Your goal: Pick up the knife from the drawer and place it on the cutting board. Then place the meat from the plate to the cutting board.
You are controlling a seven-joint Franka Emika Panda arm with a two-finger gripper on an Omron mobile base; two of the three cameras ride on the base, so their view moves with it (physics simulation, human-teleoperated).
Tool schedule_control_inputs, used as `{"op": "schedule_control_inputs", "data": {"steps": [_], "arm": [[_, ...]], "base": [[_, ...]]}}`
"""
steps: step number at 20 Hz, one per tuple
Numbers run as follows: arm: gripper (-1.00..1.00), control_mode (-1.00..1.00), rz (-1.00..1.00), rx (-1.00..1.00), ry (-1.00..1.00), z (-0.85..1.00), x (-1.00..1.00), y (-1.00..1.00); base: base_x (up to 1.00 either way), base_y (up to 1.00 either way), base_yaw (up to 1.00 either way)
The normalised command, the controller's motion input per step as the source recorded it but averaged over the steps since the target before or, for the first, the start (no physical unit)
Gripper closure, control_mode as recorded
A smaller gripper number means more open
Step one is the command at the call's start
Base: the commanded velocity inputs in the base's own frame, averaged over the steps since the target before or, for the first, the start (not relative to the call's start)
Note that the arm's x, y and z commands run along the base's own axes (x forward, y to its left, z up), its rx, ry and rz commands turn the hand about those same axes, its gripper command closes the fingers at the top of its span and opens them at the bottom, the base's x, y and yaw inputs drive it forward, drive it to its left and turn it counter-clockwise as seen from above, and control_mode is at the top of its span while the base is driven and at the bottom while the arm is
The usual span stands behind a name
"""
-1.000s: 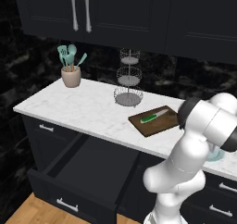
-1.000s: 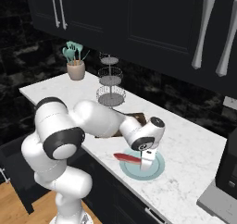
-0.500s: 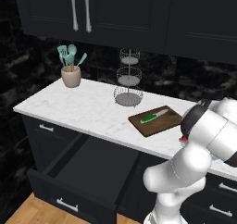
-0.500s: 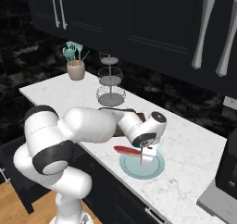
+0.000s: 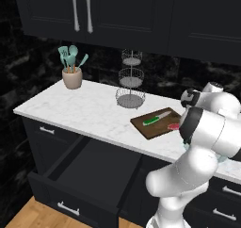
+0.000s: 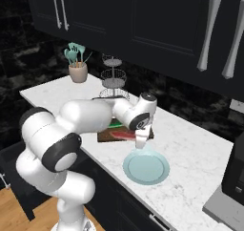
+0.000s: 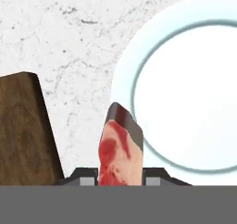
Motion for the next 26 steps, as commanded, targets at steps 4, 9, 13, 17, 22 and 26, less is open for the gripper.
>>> {"op": "schedule_control_inputs", "data": {"steps": [4,9,13,17,22,26], "arm": [[1.00,-1.00,0.01,-0.10,0.00,-0.06,0.83,0.31],[1.00,-1.00,0.08,-0.11,-0.02,-0.12,0.60,0.22],[1.00,-1.00,0.07,-0.07,-0.01,-0.26,0.44,0.17],[1.00,-1.00,0.05,0.00,-0.03,-0.21,0.14,0.01],[-1.00,-1.00,0.01,0.00,-0.05,0.00,0.03,0.00],[-1.00,-1.00,0.00,0.03,-0.04,0.52,-0.40,-0.01]], "base": [[0.00,0.00,0.00],[0.00,0.00,0.00],[0.00,0.00,0.00],[0.00,0.00,0.00],[0.00,0.00,0.00],[0.00,0.00,0.00]]}}
